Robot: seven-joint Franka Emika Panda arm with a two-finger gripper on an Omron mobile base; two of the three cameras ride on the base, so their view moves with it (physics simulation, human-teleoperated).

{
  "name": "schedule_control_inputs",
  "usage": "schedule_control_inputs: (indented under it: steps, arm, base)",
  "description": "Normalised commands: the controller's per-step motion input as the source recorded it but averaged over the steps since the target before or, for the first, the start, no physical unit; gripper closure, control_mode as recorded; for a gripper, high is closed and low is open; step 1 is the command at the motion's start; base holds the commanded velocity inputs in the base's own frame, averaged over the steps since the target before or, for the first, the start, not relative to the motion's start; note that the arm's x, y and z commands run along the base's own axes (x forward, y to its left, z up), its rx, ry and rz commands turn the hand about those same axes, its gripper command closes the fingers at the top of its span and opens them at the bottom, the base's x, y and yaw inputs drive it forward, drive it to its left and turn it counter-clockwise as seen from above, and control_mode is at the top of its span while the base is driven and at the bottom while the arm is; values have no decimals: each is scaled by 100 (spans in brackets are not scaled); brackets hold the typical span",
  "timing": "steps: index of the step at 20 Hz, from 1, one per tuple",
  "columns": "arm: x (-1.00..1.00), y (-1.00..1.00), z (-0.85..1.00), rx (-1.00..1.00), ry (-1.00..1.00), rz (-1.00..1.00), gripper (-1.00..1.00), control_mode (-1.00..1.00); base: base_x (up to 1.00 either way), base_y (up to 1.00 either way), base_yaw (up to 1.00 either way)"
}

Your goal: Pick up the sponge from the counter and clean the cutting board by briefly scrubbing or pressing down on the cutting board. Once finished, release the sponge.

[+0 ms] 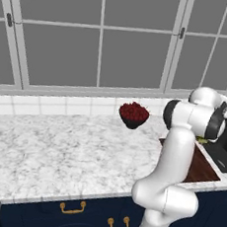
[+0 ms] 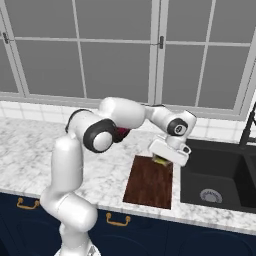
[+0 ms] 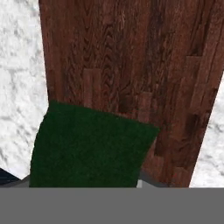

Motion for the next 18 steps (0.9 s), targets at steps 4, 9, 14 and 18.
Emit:
schedule_control_inputs:
  steps: [4, 9, 14, 18]
  arm:
    - [-39, 100, 17, 0, -42, 0, 100, -100]
    - [-12, 100, 10, 0, -9, 0, 100, -100]
    - [7, 100, 47, -21, 20, -3, 100, -100]
    - [35, 63, 29, -18, 30, -8, 100, -100]
  base:
    - [0, 0, 0]
    - [0, 0, 0]
    - [0, 0, 0]
    - [0, 0, 0]
